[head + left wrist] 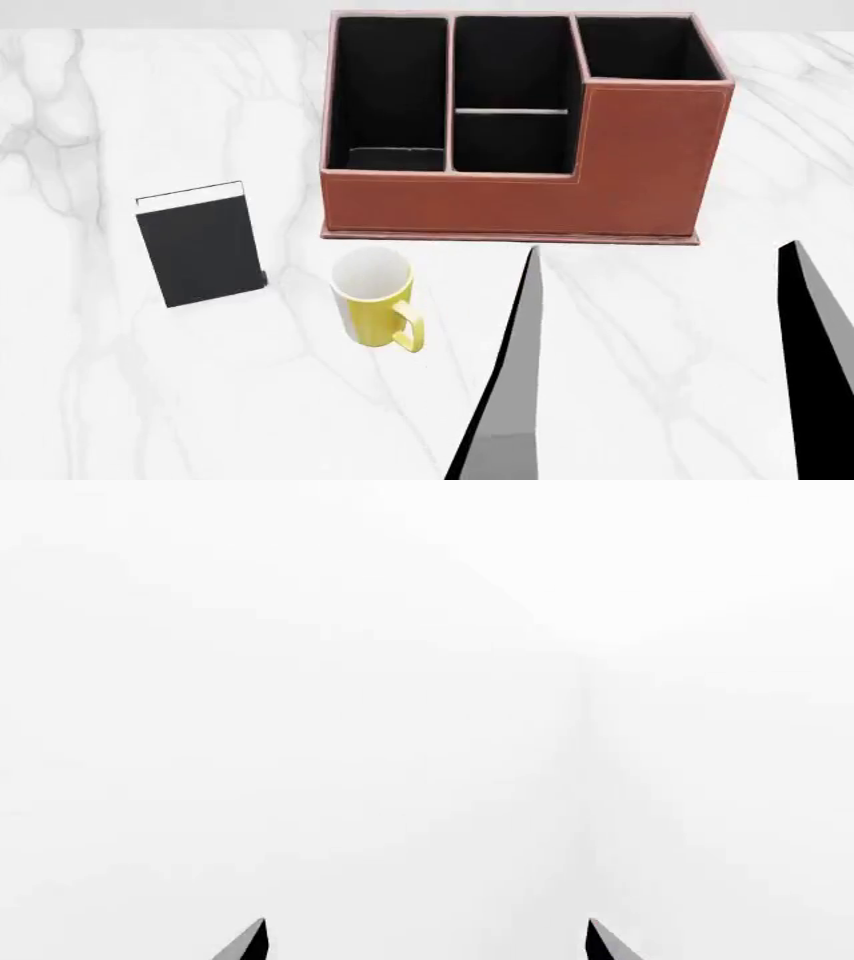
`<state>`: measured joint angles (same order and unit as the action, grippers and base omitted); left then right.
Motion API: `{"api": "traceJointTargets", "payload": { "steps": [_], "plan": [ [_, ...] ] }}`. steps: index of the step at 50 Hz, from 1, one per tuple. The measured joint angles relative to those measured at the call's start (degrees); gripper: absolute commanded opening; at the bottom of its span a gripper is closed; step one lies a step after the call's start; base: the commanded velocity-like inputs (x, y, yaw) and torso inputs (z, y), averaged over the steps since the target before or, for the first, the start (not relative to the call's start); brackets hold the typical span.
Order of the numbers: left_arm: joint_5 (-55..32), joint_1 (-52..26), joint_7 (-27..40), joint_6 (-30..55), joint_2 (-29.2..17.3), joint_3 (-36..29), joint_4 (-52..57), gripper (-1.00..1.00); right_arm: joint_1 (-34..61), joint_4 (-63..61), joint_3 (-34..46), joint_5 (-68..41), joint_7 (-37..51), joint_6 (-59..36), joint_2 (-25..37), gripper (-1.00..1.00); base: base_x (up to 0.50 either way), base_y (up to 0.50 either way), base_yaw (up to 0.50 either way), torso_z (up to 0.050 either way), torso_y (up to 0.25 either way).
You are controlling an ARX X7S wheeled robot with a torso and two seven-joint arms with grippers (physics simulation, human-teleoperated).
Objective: Pick up the yellow and white mug and place it to the right of the caddy.
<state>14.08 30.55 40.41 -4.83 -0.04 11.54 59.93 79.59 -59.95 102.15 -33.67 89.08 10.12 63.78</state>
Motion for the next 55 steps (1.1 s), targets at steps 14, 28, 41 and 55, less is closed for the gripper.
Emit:
{"api": "traceJointTargets", "payload": {
  "steps": [14,28,41,55],
  "plan": [
    [-9.7,10.3,19.2,-7.6,-0.1,11.6,0.1,1.00,-1.4,0.0,-1.0,-1.1,0.7,0.0,-0.6,1.00,0.00,0.00,0.00,0.000,0.000],
    [-17.4,13.4,36.8,-5.7,0.0,23.1,0.1,1.00,-2.8,0.0,-2.7,-1.7,0.8,0.5,-0.7,1.00,0.00,0.00,0.00,0.000,0.000],
    [-18.8,14.2,45.6,-2.1,0.0,27.5,0.1,1.00,-5.0,0.0,-5.2,-0.9,0.9,-1.2,-0.7,1.00,0.00,0.00,0.00,0.000,0.000],
    [-18.6,14.4,47.7,-1.1,0.0,27.3,0.0,1.00,-5.9,0.0,-4.9,2.2,0.9,1.0,0.3,1.00,-0.08,-0.19,0.00,0.000,0.000]
  ]
}}
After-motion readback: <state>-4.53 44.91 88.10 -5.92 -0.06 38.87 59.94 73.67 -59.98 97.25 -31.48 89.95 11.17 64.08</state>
